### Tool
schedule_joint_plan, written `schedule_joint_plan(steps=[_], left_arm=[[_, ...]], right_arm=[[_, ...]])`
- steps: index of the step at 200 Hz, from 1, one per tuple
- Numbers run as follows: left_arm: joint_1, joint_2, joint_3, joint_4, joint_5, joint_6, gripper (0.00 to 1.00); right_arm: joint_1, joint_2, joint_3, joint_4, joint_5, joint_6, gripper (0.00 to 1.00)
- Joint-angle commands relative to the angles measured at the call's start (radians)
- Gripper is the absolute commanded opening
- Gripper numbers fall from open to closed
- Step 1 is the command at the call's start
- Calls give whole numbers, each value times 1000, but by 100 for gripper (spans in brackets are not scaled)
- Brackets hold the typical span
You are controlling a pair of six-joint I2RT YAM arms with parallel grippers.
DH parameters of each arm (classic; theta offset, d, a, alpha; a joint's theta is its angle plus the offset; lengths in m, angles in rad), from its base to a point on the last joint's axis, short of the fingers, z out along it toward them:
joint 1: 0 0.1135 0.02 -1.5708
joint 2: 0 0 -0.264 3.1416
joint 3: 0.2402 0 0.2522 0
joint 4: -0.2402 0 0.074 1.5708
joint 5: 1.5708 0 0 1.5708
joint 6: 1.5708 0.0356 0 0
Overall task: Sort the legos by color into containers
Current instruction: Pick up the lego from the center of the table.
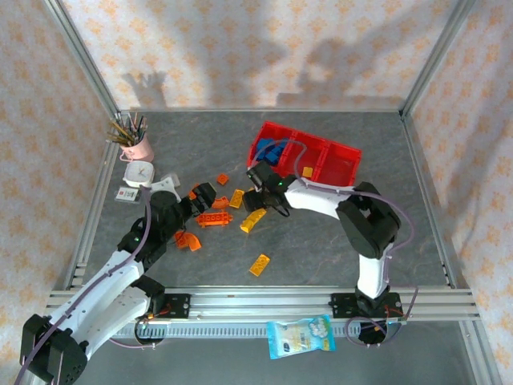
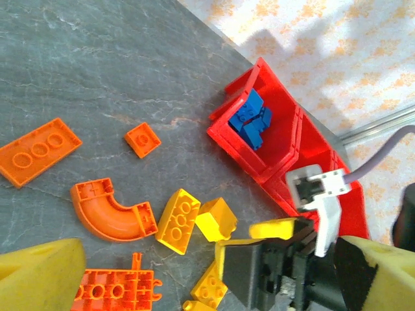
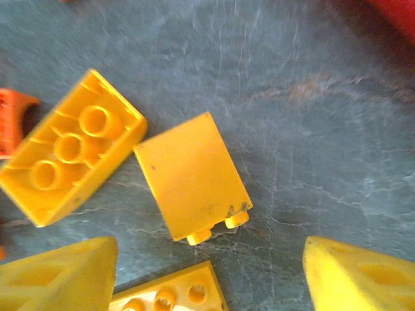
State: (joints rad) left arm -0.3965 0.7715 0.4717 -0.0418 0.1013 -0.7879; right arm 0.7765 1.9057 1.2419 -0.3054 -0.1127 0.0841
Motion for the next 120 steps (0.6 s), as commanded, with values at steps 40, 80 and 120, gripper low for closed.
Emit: schedule_joint_plan(steps=[40,80,120], left_arm=[[9,-8,-23,-6,-26,-18,99],[9,-6,-18,-13,-30,-12,99],[9,-5,-16,-13,-32,-8,99]], right_arm=[[7,100,106,18,82,-58,68],[-2,137,152,16,112,-73,59],[-4,142,160,6,91,-90,48]])
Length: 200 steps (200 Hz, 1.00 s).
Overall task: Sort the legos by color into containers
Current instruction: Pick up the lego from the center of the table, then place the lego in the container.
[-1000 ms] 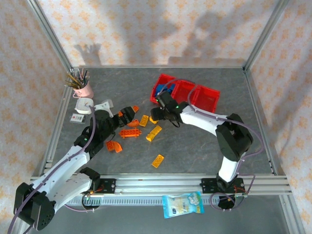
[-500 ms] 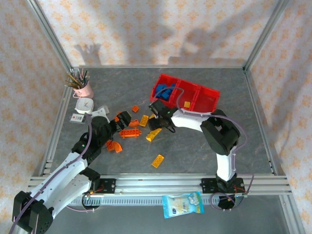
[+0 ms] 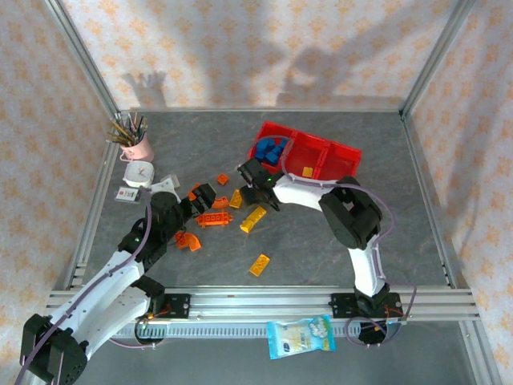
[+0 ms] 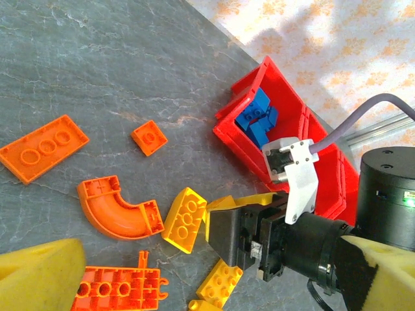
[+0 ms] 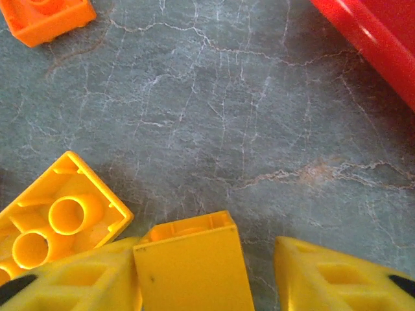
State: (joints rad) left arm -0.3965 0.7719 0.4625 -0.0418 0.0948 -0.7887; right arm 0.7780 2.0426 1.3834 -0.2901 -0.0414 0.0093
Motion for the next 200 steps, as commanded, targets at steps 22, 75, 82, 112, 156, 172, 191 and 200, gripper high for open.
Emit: schedule_joint_plan(steps=[22,75,82,112,156,172,191,200], left_arm=[[10,-2,-7,-8,-22,-9,99],[10,21,1,-3,-12,-12,99],[9,25,-1,10,1,-11,99],[8,59,18,28,31,2,99],[-51,121,30,125,28,-18,99],[-88,170,62,133,10,-4,99],[-118,230,102,150,8,9,99],[-127,257,117,166,11,15,99]], right_arm=[[-9,-17,9,-10,-4,-10,42],[-64,-166,-90,11,-69,59,33],[-78,-197,-114,17,-76,69,32],[-151,-318,-191,18,-79,128,31],[-283,-407,-203,-7,-28,180,31],[-319,-378,-154,-25,-5,188,31],[-347,-316,-80,-34,30,188,31],[-357,-286,-47,-34,53,190,31]])
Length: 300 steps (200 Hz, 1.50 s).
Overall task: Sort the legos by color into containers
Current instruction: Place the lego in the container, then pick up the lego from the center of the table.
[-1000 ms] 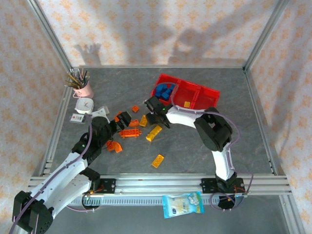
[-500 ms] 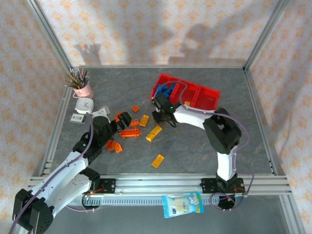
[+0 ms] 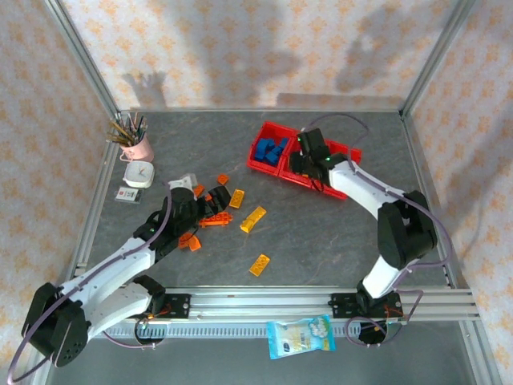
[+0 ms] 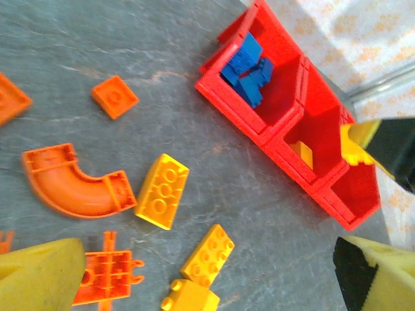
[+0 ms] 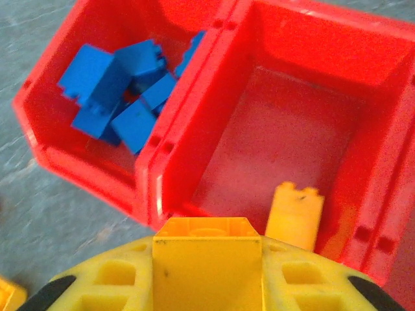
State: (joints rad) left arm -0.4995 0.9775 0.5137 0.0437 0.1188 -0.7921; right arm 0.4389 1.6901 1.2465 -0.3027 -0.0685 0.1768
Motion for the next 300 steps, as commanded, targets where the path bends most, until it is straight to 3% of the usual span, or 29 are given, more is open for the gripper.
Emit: schedule_joint_plan(steps=[1,65,111,129,207,253,300], left_arm=[[-24,55,68,82,-12,19,99],[-51,206,163,148,-2,48,99],[-51,294,244,147,10,75,99],[-51,309,265,143,16,82,99],[-51,245,237,122,-3,70,99],[-48,139,169,58,-50,80,99],[-45,13,81,-8,-108,68,99]], right_arm=[[-19,71,93,-20,82,23,31],[-69,287,285,-25,118,34,32],[-72,347,382,-51,113,30,50],[-72,333,381,-53,117,33,52],[18,94,144,-34,79,55,58],[130,-26,-10,-46,104,118,61],[297,-51,-111,-6,149,263,66]])
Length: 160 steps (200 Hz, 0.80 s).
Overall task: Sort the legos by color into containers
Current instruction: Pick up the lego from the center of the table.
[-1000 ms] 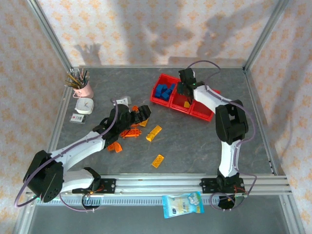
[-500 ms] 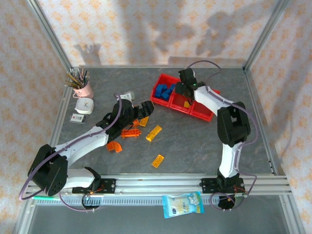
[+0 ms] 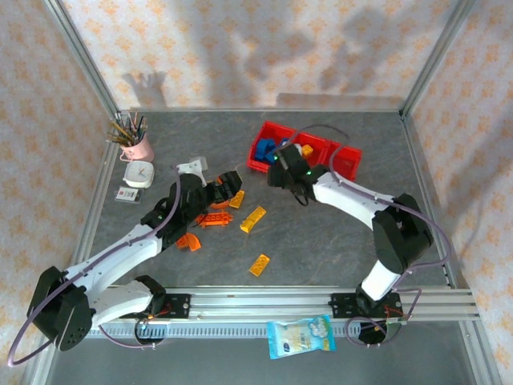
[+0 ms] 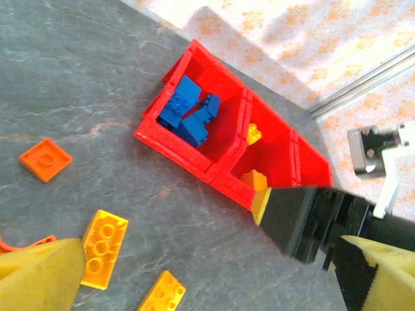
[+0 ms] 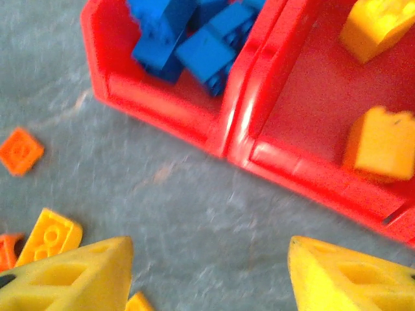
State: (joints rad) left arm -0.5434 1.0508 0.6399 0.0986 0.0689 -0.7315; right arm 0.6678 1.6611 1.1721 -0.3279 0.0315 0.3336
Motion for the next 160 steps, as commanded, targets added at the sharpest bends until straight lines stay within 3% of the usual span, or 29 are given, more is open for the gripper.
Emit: schedule_joint_plan(steps=[1,37,59,128,160], left_arm=[[-2,-62,-47,-64,-60,8,99],[3,-151,-97,-117,-101,-14,99],[6,-195,-125,-125,-122,-28,99],[15,-224,-155,-131,-124,-40,99],[21,-204,-154,-111,-108,-40,99]], right_arm=[[72,-22,-39,21,48,110,66],[174,-5,-101,110,5,271,72],[228,53,-70,99,56,318,75],[264,160,-37,8,199,473,81],[265,220,2,13,210,506,81]])
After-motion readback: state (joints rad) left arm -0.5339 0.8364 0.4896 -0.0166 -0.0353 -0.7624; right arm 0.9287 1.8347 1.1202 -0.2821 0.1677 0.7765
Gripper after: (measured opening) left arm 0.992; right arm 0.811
